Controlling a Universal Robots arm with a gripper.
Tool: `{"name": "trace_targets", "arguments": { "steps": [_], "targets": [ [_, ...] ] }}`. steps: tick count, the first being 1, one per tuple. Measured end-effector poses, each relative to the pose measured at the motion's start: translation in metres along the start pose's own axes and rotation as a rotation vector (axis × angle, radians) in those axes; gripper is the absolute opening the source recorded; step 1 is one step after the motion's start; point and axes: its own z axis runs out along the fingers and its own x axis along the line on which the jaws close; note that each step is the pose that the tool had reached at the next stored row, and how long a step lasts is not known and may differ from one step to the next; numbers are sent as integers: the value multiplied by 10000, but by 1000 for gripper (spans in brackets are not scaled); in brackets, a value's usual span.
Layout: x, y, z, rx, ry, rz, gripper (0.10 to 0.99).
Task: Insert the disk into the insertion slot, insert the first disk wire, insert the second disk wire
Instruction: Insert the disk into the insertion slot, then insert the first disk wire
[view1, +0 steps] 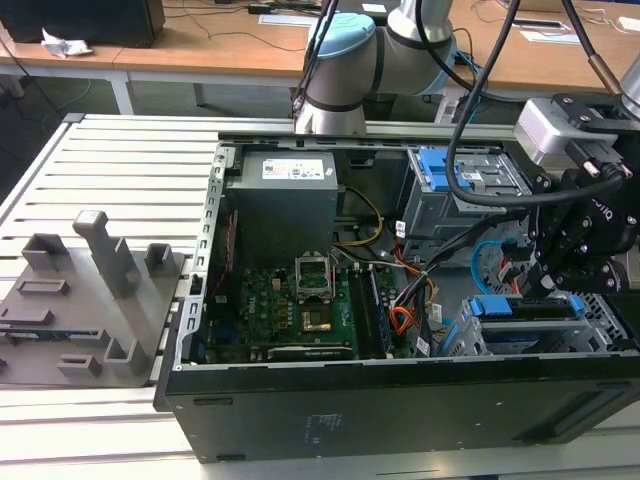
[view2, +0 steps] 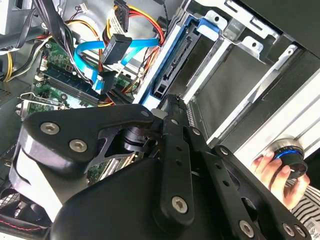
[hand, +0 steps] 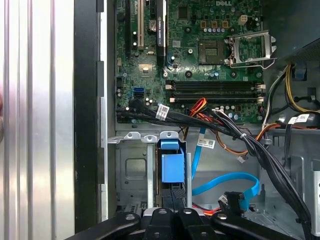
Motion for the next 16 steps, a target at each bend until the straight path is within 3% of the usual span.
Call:
{"name": "trace_targets", "arguments": {
  "steps": [5,11,16],
  "targets": [
    [0,-15,3,0,-4,-2,106],
    [-11,-367,-14,-1,6,0,106],
    [-25,-414,-50,-1,61,3,106]
  ]
}}
